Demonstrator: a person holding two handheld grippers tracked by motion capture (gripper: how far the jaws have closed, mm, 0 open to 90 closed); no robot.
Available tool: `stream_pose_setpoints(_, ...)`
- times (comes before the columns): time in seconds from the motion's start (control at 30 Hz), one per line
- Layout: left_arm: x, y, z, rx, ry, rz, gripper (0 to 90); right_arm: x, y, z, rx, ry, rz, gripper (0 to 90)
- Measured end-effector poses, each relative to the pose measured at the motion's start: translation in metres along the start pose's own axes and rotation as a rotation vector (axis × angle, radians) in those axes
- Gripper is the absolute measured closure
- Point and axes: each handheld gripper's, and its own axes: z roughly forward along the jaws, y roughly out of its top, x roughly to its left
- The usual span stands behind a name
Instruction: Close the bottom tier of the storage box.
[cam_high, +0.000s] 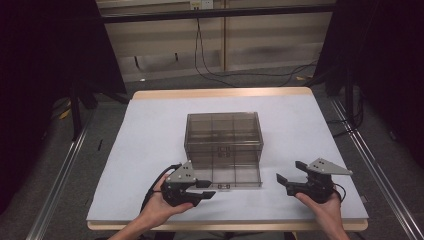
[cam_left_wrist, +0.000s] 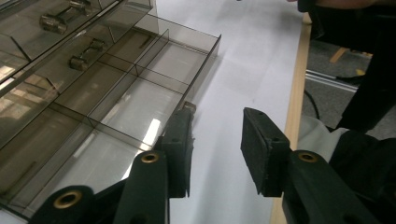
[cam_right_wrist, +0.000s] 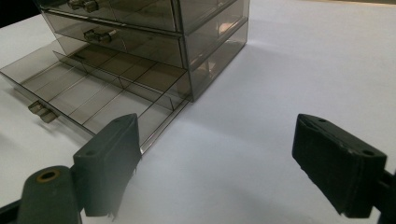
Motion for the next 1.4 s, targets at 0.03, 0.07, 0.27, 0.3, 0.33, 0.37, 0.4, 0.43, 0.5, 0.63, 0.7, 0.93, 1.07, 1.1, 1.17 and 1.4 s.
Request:
stream_pose_setpoints(0.03,0.0,0.0,0.002,-0.001,-0.003,0.002,69.3,0.0,0.0,0.0,0.001,0.001,0.0,15.2)
stream_pose_setpoints(0.07,-0.001,0.001,0.003,0.004,-0.004,0.009,70.4,0.0,0.0,0.0,0.0,0.0,-0.001,15.2)
stream_pose_setpoints(0.27,-0.001,0.005,0.012,0.005,-0.033,0.031,77.4,0.0,0.0,0.0,0.003,0.007,-0.001,15.2)
stream_pose_setpoints(0.3,-0.001,0.005,0.013,0.007,-0.032,0.03,79.1,0.0,0.0,0.0,0.003,0.007,-0.001,15.2)
stream_pose_setpoints(0.33,0.0,0.006,0.014,0.009,-0.034,0.034,79.7,0.0,0.0,0.0,0.004,0.007,0.0,15.2)
stream_pose_setpoints(0.37,0.0,0.007,0.015,0.014,-0.037,0.038,81.0,0.0,0.0,0.0,0.004,0.007,-0.001,15.2)
stream_pose_setpoints(0.4,0.001,0.007,0.015,0.013,-0.039,0.039,82.6,0.0,0.0,0.0,0.007,0.007,0.0,15.2)
stream_pose_setpoints(0.43,0.002,0.007,0.016,0.012,-0.045,0.039,84.1,0.0,0.0,0.0,0.005,0.009,0.003,15.2)
stream_pose_setpoints(0.5,0.003,0.008,0.018,0.015,-0.048,0.05,86.7,0.001,0.0,0.0,0.004,0.01,0.006,15.2)
stream_pose_setpoints(0.63,0.005,0.01,0.023,0.021,-0.053,0.044,89.5,0.001,0.0,0.001,0.006,0.007,0.006,15.2)
stream_pose_setpoints(0.7,0.005,0.008,0.026,0.011,-0.059,0.042,90.0,0.001,0.0,0.001,0.006,0.009,0.005,15.2)
stream_pose_setpoints(0.93,0.011,-0.002,0.032,0.012,-0.05,0.003,90.0,0.0,-0.001,0.0,0.009,0.014,0.0,15.0)
stream_pose_setpoints(1.07,0.012,-0.005,0.033,0.031,-0.045,0.008,90.0,0.002,-0.001,0.0,0.01,0.013,0.005,14.2)
stream_pose_setpoints(1.1,0.012,-0.006,0.034,0.027,-0.043,0.012,90.0,0.001,-0.001,0.0,0.012,0.012,-0.001,13.7)
stream_pose_setpoints(1.17,0.013,-0.007,0.033,0.028,-0.045,0.008,90.0,0.001,-0.001,0.0,0.009,0.017,0.008,12.9)
stream_pose_setpoints(1.4,0.016,-0.012,0.035,0.032,-0.027,-0.005,90.0,0.001,0.0,0.001,0.014,0.023,0.003,12.1)
